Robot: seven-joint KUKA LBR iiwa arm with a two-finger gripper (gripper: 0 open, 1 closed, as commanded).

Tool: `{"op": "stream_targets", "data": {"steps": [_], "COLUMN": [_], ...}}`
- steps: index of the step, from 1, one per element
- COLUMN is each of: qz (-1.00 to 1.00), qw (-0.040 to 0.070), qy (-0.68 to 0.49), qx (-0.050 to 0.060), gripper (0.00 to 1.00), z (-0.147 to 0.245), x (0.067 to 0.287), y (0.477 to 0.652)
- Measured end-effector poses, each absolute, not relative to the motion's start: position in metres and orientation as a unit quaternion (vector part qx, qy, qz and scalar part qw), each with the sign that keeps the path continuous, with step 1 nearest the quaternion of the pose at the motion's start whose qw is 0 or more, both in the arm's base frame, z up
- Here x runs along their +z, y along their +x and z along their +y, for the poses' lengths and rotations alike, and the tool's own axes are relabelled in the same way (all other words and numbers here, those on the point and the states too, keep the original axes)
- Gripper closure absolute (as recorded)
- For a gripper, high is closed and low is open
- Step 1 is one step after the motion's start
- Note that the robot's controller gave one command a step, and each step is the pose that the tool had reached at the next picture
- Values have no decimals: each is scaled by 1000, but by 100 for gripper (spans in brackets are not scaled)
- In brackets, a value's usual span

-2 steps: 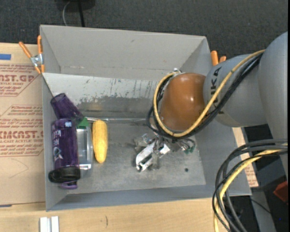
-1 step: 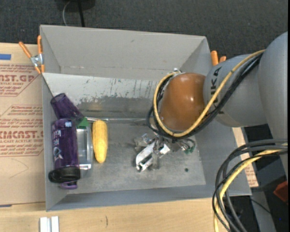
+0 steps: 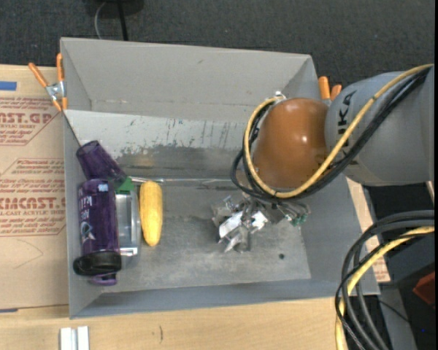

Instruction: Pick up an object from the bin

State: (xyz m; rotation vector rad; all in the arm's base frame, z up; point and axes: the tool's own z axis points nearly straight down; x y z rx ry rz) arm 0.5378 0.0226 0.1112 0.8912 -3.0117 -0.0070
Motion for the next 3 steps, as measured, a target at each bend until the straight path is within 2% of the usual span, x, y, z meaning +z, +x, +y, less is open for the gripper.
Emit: {"op": "stream_targets", "data": {"steps": [1, 2, 3], "qz": [-958, -950, -949], "qw": [0, -9, -2], "qy": [285, 312, 316], "qx": [-2, 1, -3], "gripper": [100, 100, 100], "z": [21, 15, 3], "x": [125, 145, 105], "y": [538, 556, 556]}}
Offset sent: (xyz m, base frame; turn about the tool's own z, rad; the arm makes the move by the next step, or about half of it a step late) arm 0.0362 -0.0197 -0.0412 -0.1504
